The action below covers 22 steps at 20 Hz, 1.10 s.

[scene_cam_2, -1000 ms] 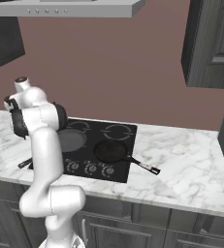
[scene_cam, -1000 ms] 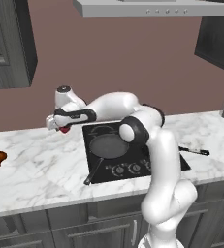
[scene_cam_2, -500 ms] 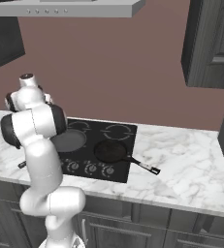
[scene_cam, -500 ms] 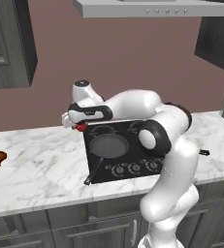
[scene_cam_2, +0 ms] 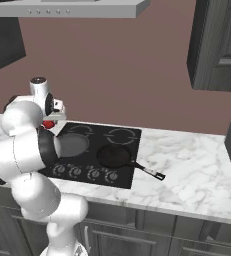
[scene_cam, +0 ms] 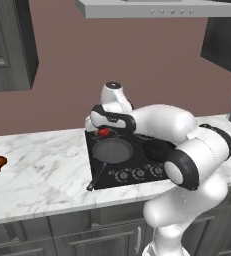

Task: Place both pans onto different burners. Then place the bell pepper and the chicken drumstick on different pans.

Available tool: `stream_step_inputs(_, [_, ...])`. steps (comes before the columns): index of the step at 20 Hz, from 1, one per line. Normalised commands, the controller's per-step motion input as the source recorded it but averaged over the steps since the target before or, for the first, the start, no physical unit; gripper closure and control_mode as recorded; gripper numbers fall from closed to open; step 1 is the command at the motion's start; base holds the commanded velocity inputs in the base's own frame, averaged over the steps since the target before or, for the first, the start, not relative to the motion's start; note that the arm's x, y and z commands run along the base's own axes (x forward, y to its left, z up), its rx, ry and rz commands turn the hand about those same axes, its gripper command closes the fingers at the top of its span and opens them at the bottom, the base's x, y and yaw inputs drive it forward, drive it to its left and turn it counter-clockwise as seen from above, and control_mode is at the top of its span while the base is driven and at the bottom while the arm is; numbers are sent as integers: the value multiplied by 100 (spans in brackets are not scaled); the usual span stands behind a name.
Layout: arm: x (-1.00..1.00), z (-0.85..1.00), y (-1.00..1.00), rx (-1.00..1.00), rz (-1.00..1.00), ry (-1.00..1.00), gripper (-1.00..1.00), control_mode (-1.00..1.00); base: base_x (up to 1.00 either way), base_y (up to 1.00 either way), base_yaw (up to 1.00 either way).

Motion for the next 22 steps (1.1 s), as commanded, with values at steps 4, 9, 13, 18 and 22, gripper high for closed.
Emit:
stream_step_inputs(4, [-46, 38, -70, 5, -6, 0, 100, -100, 0, 0, 0])
stream_step_inputs(9, [-50, 31, -72, 5, -7, 0, 100, -100, 0, 0, 0])
stream_step_inputs(13, [-40, 18, -71, 1, -7, 0, 100, -100, 0, 0, 0])
stream_step_inputs(18, [-22, 2, -68, 0, -5, 0, 100, -100, 0, 0, 0])
stream_step_inputs(22, [0, 0, -66, 0, -5, 0, 100, -100, 0, 0, 0])
